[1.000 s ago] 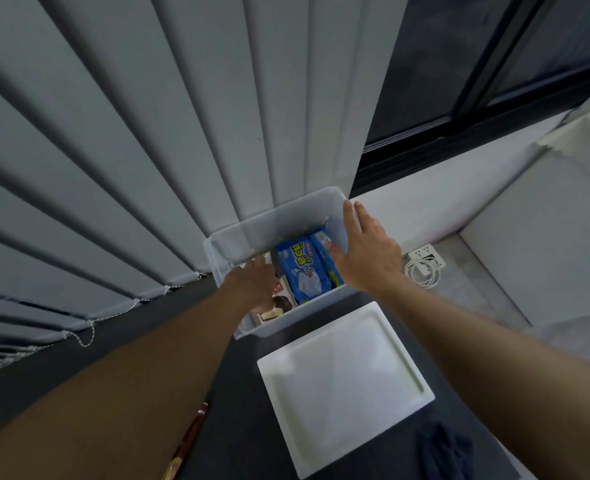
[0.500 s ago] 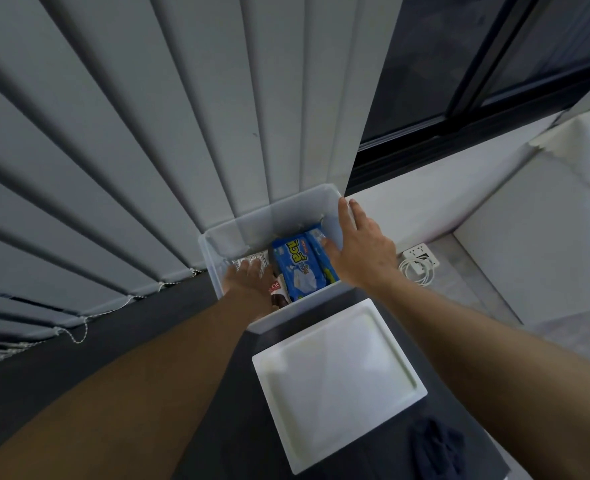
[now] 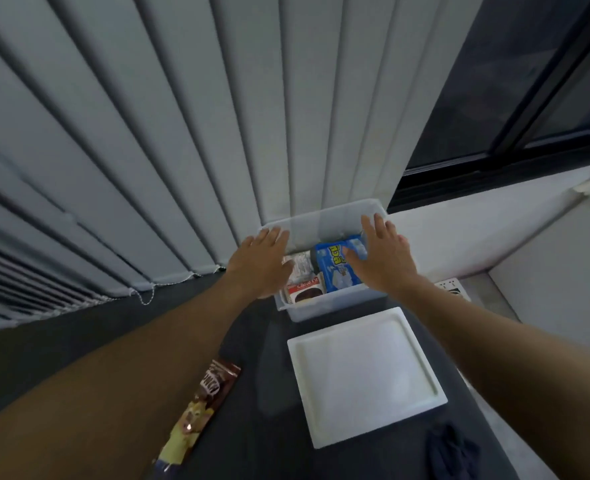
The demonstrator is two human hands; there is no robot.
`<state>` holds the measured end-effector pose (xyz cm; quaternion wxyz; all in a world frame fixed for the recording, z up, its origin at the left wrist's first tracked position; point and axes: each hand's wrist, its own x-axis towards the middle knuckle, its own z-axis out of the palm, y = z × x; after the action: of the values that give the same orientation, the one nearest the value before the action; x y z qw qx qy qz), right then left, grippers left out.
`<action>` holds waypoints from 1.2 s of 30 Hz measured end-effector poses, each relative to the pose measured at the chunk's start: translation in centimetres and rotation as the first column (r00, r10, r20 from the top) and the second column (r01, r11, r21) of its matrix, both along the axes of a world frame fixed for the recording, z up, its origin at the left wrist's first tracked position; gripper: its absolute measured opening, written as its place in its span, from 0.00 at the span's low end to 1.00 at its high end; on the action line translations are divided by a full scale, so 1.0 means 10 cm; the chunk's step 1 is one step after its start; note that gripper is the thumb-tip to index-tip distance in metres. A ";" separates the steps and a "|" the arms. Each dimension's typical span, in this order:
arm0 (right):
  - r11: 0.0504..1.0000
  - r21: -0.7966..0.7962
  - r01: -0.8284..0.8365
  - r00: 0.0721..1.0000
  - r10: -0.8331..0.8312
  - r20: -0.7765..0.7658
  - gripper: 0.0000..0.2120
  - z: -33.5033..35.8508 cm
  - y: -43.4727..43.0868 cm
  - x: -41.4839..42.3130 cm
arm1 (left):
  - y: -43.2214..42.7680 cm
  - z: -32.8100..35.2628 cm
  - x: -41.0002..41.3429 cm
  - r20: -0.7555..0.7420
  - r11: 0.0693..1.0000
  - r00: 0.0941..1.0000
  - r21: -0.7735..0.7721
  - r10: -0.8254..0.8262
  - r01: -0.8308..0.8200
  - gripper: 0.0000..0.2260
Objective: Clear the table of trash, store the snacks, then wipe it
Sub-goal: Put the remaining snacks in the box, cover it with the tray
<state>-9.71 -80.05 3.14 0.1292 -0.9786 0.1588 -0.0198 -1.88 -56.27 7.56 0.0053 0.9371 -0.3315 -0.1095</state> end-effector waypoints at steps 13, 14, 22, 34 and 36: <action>0.872 0.129 -0.473 0.856 0.419 0.304 0.28 0.26 1.87 -0.18 | 1.71 -0.21 -0.58 -0.204 0.877 0.865 -0.053 0.458 -0.477 0.32; 0.853 0.135 -0.504 0.843 0.452 0.292 0.28 0.24 2.01 -0.21 | 1.84 -0.29 -0.63 -0.224 0.864 0.845 -0.027 0.485 -0.503 0.33; 0.827 0.286 -0.484 0.821 0.542 -0.177 0.35 -0.48 2.76 -0.44 | 2.65 -0.97 -1.17 -0.424 0.696 0.590 0.151 0.687 -0.702 0.32; 0.927 0.327 -0.184 0.818 0.329 -0.472 0.42 -0.85 3.08 -0.39 | 2.88 -1.17 -1.28 -0.558 0.644 0.543 -0.019 0.628 -0.765 0.21; 0.904 0.399 -0.154 0.813 0.345 -0.469 0.31 -0.78 3.03 -0.32 | 2.89 -1.17 -1.24 -0.561 0.653 0.555 -0.033 0.615 -0.756 0.20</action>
<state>-12.95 -49.77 -4.71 0.2500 -0.9202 0.0571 0.2957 -14.31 -27.34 -4.09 0.2616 0.9176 0.0664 -0.2920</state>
